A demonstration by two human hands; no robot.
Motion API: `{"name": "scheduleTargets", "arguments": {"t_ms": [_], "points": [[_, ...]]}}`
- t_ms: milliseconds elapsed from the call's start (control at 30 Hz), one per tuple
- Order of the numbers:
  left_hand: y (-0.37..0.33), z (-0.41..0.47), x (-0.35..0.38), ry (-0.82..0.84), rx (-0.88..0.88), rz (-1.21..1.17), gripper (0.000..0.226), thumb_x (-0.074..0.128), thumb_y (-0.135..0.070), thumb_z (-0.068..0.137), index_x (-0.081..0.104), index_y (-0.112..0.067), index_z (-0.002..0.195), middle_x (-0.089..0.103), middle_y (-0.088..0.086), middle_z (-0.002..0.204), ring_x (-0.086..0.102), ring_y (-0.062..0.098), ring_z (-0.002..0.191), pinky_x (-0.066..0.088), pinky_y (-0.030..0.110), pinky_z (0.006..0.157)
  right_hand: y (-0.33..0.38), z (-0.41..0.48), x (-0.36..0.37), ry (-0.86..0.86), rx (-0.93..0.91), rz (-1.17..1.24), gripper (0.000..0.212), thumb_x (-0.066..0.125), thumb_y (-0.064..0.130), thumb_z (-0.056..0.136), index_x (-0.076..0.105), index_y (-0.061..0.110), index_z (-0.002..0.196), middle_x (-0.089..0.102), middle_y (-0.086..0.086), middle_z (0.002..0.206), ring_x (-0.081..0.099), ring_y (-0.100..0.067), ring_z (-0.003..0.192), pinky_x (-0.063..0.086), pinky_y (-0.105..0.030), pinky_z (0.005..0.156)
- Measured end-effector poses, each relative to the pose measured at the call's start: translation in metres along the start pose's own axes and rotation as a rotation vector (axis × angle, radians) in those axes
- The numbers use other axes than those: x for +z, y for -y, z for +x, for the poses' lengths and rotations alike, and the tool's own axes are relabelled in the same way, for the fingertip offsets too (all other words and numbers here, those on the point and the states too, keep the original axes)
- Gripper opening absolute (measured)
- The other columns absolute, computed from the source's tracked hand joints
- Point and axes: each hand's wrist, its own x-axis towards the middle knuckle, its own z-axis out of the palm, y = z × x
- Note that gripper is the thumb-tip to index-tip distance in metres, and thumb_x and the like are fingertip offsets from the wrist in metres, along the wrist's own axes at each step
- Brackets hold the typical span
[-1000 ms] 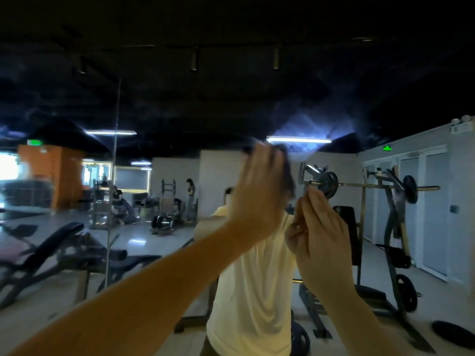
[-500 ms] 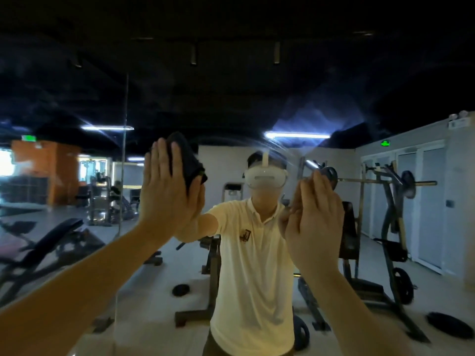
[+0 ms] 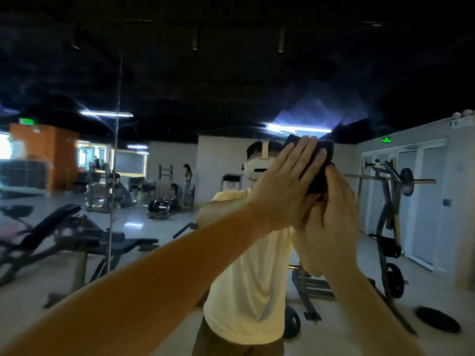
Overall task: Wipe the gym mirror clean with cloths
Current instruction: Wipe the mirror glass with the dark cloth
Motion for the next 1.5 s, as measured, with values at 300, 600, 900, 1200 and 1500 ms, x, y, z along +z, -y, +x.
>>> {"name": "scheduleTargets", "arguments": {"t_ms": [300,600,900,1200,1500], "points": [[0.151,-0.142,-0.02,-0.038,-0.511,0.027,0.079,0.026,-0.054,0.107,0.007,-0.004,0.164,0.004,0.024,0.171,0.004,0.039,0.159,0.011,0.057,0.128,0.029,-0.034,0.041,0.136,-0.205,-0.195,0.051,0.034,0.029,0.102,0.048,0.014,0.149,0.035,-0.006,0.163,0.026,-0.021,0.154,0.027,-0.055,0.122],[0.108,-0.168,0.002,-0.165,-0.694,-0.092,0.08,0.03,-0.051,0.105,0.012,0.002,0.163,0.009,0.027,0.169,0.006,0.041,0.159,0.007,0.055,0.129,-0.016,-0.07,0.0,0.096,-0.015,-0.436,0.059,0.047,0.013,0.093,0.044,0.001,0.15,0.03,-0.02,0.164,0.034,-0.041,0.147,0.029,-0.063,0.119],[-0.079,-0.102,0.025,0.028,-0.242,-0.217,0.075,0.033,-0.049,0.109,0.011,-0.004,0.164,-0.004,0.021,0.171,-0.008,0.033,0.16,-0.003,0.049,0.13,-0.045,-0.089,-0.012,0.172,-0.163,-0.264,0.058,0.035,0.019,0.099,0.041,-0.001,0.153,0.035,-0.019,0.162,0.028,-0.031,0.154,0.031,-0.059,0.121],[0.004,-0.205,0.019,0.146,-0.383,-0.018,0.083,0.038,-0.053,0.106,-0.003,-0.011,0.165,-0.005,0.02,0.171,-0.008,0.033,0.16,0.0,0.049,0.13,-0.042,-0.142,-0.014,0.327,-0.116,-0.341,0.066,0.026,0.019,0.094,0.032,0.001,0.158,0.016,-0.016,0.17,0.011,-0.033,0.158,0.02,-0.06,0.124],[-0.034,-0.279,0.025,0.084,-0.722,-0.151,0.083,0.034,-0.052,0.105,-0.005,-0.008,0.164,-0.001,0.025,0.17,0.0,0.039,0.159,0.011,0.06,0.127,-0.047,-0.147,-0.025,0.493,-0.194,-0.447,0.075,0.031,0.024,0.092,0.016,0.003,0.162,0.002,-0.017,0.171,-0.001,-0.033,0.159,0.016,-0.061,0.125]]}}
